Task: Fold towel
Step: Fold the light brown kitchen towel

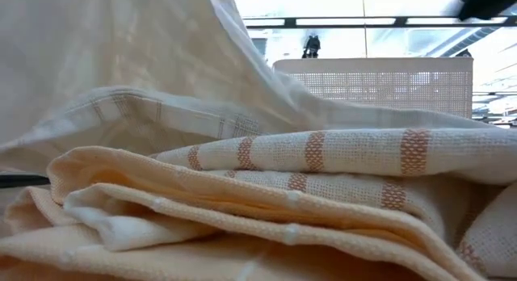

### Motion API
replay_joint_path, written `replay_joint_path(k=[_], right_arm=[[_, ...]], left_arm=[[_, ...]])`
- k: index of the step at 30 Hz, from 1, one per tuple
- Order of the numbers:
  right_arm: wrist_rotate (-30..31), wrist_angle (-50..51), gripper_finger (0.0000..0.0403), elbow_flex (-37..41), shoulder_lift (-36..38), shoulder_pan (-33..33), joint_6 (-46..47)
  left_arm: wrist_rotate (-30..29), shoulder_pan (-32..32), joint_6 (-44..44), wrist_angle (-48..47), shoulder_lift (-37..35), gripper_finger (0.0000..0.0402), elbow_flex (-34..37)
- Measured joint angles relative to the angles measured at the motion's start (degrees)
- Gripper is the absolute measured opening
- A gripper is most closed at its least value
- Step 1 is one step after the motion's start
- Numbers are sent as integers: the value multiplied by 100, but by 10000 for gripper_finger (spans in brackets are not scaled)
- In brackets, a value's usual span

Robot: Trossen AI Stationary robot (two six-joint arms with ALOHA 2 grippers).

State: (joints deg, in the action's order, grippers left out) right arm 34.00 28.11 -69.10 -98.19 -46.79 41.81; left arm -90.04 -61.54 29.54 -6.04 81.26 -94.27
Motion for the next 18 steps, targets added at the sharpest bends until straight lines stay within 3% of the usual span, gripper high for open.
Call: replay_joint_path(k=[7, 18], right_arm=[[-163, 107, 115, 0, -762, -602, 872], [-1086, 939, 145, -194, -1490, -426, 2510]], left_arm=[[12, 4, -279, -5, 113, 0, 306], [9, 4, -572, -2, 301, 0, 329]])
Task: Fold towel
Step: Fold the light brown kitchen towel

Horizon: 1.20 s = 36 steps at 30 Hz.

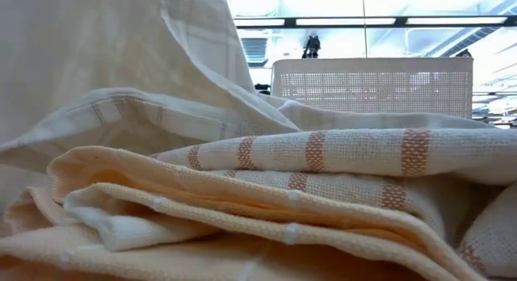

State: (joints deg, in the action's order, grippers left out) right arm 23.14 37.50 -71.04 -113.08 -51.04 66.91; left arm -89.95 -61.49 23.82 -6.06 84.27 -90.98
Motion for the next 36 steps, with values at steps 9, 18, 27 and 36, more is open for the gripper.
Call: replay_joint_path(k=[9, 18, 27, 36], right_arm=[[-330, 415, 12, -20, -32, 233, 423], [336, 2767, 0, -701, 444, 52, 1255], [1500, 5243, 0, -2452, 628, -396, 2196], [3373, 5241, 0, -3353, 1061, -671, 2037]], left_arm=[[-2, 0, -33, -27, 183, 0, 4], [-14, -25, 1017, 54, 178, 0, -590], [-12, -35, 2153, 43, 204, 0, -1383], [-11, -86, 2521, -175, 186, 0, -1934]])
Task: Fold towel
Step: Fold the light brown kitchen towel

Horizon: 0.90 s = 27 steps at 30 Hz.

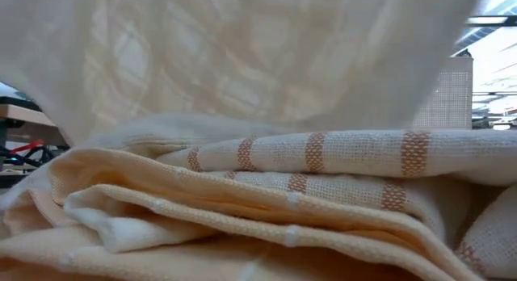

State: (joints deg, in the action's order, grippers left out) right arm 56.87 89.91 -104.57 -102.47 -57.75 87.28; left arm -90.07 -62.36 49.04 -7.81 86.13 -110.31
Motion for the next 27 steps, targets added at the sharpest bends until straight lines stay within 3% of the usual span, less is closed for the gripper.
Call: replay_joint_path(k=[7, 16, 20, 27], right_arm=[[1028, 2, 0, -1169, 122, -299, -1035], [1805, -22, 0, -2404, 120, -757, -2201], [1748, -26, 0, -2795, 120, -991, -2639], [915, 12, 0, -2918, 128, -1233, -2714]], left_arm=[[2, -39, -193, -467, -7, 0, -105], [13, -101, -405, -474, -17, 0, 566], [18, -329, -861, -479, -24, 0, 894], [16, -895, -1773, -469, -29, 0, 1363]])
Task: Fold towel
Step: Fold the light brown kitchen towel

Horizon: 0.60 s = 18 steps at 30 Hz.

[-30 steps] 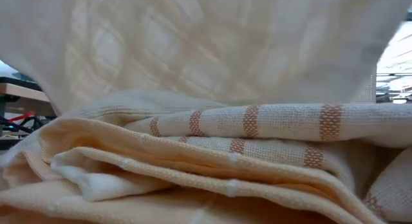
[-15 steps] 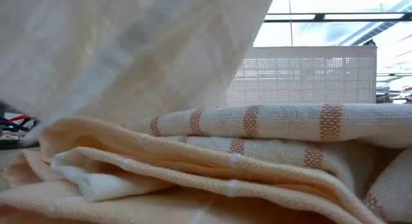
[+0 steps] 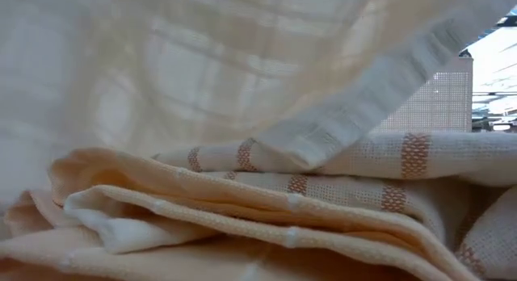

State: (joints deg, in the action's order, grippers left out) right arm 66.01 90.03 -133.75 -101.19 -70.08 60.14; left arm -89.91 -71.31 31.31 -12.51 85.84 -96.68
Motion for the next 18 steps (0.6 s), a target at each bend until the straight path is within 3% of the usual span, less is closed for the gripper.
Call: replay_joint_path(k=[8, 15, 18], right_arm=[[-1665, -4, 0, 312, 25, -70, 23], [-1676, -99, 0, 1379, 70, -65, 1456], [-1675, -846, 0, 1889, -8, 26, 1589]], left_arm=[[-15, -693, -1312, 4, -11, 0, 104], [-15, -886, -1932, -25, -15, 0, 111], [-13, -730, -2015, -57, -17, 0, 113]])
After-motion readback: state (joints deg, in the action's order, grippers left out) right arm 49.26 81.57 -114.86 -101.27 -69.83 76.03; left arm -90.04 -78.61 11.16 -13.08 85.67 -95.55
